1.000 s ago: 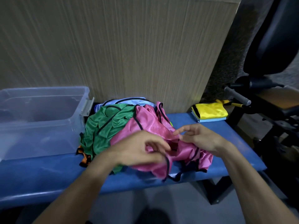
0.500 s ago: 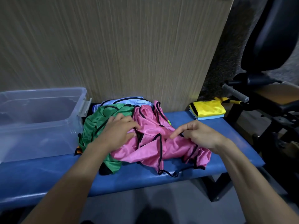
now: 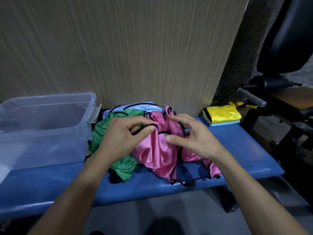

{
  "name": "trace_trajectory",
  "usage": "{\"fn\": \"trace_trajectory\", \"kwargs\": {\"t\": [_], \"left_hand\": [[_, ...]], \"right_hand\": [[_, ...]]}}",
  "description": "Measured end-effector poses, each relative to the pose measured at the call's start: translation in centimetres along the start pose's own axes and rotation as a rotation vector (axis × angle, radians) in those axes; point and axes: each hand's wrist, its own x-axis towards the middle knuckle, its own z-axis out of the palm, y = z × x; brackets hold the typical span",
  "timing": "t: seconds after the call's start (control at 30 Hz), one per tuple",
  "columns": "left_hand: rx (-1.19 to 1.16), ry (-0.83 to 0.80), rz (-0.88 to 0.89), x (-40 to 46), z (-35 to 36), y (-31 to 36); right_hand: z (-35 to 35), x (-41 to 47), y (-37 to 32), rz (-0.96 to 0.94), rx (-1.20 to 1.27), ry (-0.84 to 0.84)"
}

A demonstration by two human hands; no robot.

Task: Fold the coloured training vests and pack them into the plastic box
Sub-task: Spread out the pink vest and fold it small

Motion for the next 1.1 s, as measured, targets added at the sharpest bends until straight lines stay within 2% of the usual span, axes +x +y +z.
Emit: {"fn": "trace_trajectory", "kwargs": {"t": [0.07, 0.13, 0.2, 0.27, 0.3, 0.33, 0.4, 0.47, 0.5, 0.63, 0.8, 0.93, 1.1], "left_hand": [[-0.074, 0.014, -0.036, -0.2, -0.1, -0.1], [-0.198, -0.040, -0.055, -0.2, -0.7, -0.1], [-0.208, -0.245, -0.072, -0.3, -1.0, 0.1], [-0.088, -0.470, -0.058, -0.5, -0.4, 0.5], [-0.035, -0.516, -0.033, -0.7, 0.0, 0.7], [-0.001, -0.507, -0.023, -0.8, 0.5, 0.7], [0.015, -0.374, -0.084, -0.6, 1.1, 0.8], [0.015, -0.248, -0.129, -0.4, 1.4, 0.8], [-0.007, -0.248, -0.146, -0.4, 1.3, 0.9], [-0.166, -0.447, -0.212, -1.0, 0.0, 0.2], [-0.195, -0.411, -0.329, -1.5, -2.8, -2.2], [-0.125, -0.365, -0.168, -0.9, -2.5, -1.6], [-0.005, -0.512, -0.019, -0.4, 0.3, 1.1]], "right_hand": [[0.8, -0.1, 0.8, 0.042, -0.139, -0.087], [1.4, -0.3, 1.3, 0.073, -0.191, -0.129], [1.7, -0.2, 1.0, 0.026, -0.076, -0.074], [1.6, -0.1, -0.1, -0.042, 0.133, -0.006], [1.4, -0.1, -0.7, -0.067, 0.212, -0.019], [1.4, -0.1, -1.2, -0.083, 0.255, -0.066], [2.0, -0.3, -1.8, -0.093, 0.226, -0.140], [3.1, -0.4, -1.3, -0.110, 0.145, -0.078], [3.5, -0.4, -1.1, -0.112, 0.132, -0.031], [2.6, -0.3, -0.3, -0.076, 0.130, 0.124], [0.2, -0.6, -0.2, -0.108, 0.147, 0.209], [0.1, -1.0, -1.6, -0.145, 0.232, 0.130], [-0.5, -1.8, -3.4, -0.191, 0.243, 0.003]]}}
